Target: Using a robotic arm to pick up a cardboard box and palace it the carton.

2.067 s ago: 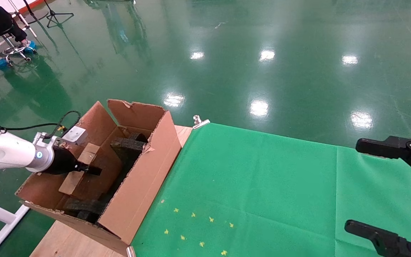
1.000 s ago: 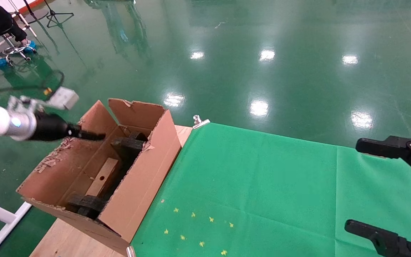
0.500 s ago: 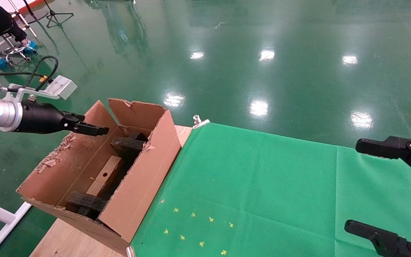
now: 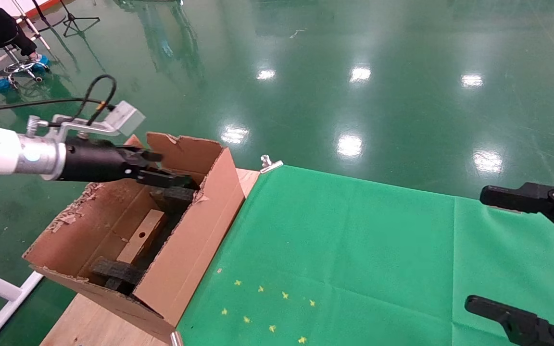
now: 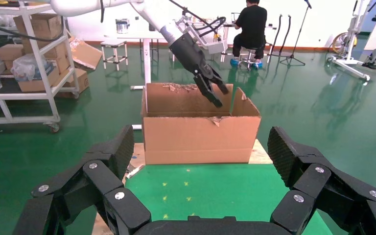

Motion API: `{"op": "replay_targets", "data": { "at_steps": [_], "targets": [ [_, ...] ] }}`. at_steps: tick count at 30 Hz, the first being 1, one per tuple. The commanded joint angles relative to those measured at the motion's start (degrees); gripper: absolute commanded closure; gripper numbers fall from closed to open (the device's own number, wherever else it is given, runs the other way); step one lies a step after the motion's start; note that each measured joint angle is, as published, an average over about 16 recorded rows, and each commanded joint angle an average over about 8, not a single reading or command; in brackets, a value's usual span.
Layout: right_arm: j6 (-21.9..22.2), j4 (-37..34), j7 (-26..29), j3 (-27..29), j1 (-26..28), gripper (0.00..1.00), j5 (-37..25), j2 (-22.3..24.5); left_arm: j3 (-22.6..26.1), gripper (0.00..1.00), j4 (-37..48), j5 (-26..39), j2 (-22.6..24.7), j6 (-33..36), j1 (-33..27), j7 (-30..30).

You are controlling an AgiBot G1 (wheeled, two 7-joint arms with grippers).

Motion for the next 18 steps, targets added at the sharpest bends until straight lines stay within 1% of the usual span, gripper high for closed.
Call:
{"op": "replay_targets", "data": {
  "at_steps": [1,18],
  "targets": [
    [0.0,0.0,0.0,0.0,0.0,0.0,0.0,0.0,-1.1,0.0,-1.5,-1.4,0.1,0.6,1.2,0.7],
    [0.0,0.0,0.0,0.0,0.0,0.0,0.0,0.0,-11.1,0.0,-14.4,-14.1,0.6,5.8,12.4,6.5]
  ]
}}
